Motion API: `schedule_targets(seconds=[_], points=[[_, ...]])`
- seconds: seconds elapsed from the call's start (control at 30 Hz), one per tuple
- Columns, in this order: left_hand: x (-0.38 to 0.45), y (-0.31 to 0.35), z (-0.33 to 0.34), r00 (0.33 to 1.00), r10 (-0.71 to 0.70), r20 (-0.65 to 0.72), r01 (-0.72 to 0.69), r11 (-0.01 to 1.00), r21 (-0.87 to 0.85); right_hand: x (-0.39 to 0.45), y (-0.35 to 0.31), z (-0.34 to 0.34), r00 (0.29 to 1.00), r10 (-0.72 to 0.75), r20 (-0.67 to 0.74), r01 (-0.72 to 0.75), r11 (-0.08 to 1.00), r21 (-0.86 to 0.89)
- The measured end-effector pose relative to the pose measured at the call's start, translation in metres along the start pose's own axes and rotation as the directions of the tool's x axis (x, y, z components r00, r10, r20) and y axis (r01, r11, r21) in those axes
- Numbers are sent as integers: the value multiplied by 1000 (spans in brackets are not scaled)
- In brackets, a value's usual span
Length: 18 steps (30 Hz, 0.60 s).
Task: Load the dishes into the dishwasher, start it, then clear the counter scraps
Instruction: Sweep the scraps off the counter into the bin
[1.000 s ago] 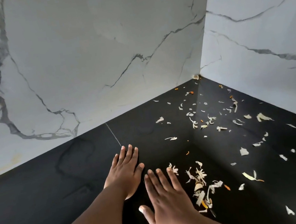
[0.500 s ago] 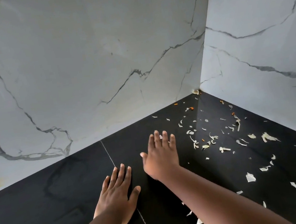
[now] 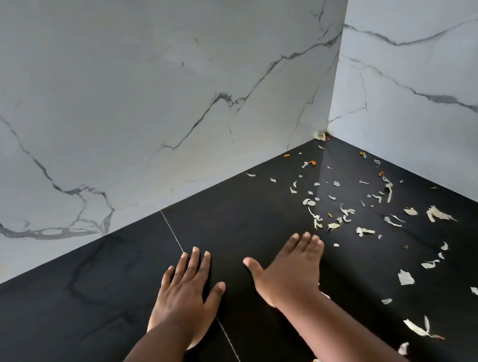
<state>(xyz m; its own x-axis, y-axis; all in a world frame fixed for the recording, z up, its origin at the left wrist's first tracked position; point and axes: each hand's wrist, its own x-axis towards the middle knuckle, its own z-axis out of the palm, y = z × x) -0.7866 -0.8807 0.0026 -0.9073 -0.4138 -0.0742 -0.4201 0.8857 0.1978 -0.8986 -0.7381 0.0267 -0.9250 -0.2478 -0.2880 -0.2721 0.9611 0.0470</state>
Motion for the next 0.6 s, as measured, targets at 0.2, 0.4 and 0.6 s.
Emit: schedule_targets(seconds=[0.2, 0.4, 0.6], points=[[1, -1, 0, 1000, 0, 12, 0, 1000, 0, -67, 46, -3, 999, -11, 43, 12, 999, -30], [2, 0, -1, 1000, 2, 11, -2, 1000, -3, -142, 42, 58, 842, -456, -287, 486, 873, 38], [3, 0, -1, 1000, 6, 13, -6, 1000, -2, -138, 74, 86, 778, -601, -182, 593, 799, -103]])
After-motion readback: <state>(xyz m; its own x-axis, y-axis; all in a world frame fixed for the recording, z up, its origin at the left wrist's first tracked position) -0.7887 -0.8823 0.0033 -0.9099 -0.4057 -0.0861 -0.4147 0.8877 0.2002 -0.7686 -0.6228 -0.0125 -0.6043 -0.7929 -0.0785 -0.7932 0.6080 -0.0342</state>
